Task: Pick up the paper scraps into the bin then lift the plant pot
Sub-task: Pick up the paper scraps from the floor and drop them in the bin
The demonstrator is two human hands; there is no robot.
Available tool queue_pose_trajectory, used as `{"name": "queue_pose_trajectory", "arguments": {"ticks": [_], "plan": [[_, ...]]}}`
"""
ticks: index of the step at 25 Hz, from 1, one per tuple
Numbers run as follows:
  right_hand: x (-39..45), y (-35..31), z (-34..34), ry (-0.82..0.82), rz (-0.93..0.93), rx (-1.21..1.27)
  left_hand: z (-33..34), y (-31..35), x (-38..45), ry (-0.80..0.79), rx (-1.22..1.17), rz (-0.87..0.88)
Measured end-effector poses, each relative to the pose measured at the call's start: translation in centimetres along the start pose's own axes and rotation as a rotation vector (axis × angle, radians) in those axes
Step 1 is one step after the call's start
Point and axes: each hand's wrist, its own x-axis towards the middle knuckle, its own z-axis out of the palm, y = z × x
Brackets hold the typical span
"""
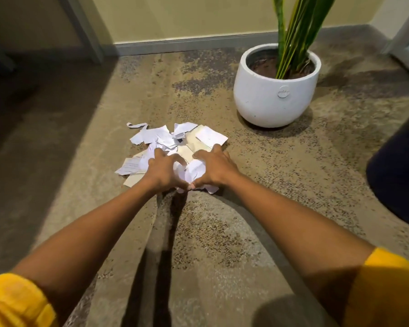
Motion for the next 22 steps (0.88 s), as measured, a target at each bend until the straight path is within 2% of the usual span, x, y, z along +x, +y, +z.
{"name": "queue_pose_trajectory", "arguments": {"ticks": [5, 7, 11, 16, 22], "plan": [[0.5, 0.0, 0.2, 0.035, 0.004, 0.131, 0.5, 0.5, -0.2, 0.102, -0.220, -0.025], [0.3, 0.5, 0.2, 0.061, 0.049, 0.291, 0.4, 0.5, -0.4, 0.141, -0.331, -0.041], [-1.2, 2.0, 0.0, 0.070, 0.139, 0.589, -0.2, 0.3, -1.1, 0.104, -0.557, -0.105], [-3.2, 4.6, -3.2, 0.119, 0.166, 0.698, -1.2, 0.9, -1.6, 0.176, -0.703, -0.074], [-6.0, 5.4, -9.5, 0.190, 0.063, 0.742, -4.4, 4.3, -2.3, 0.200, -0.802, 0.041]]}}
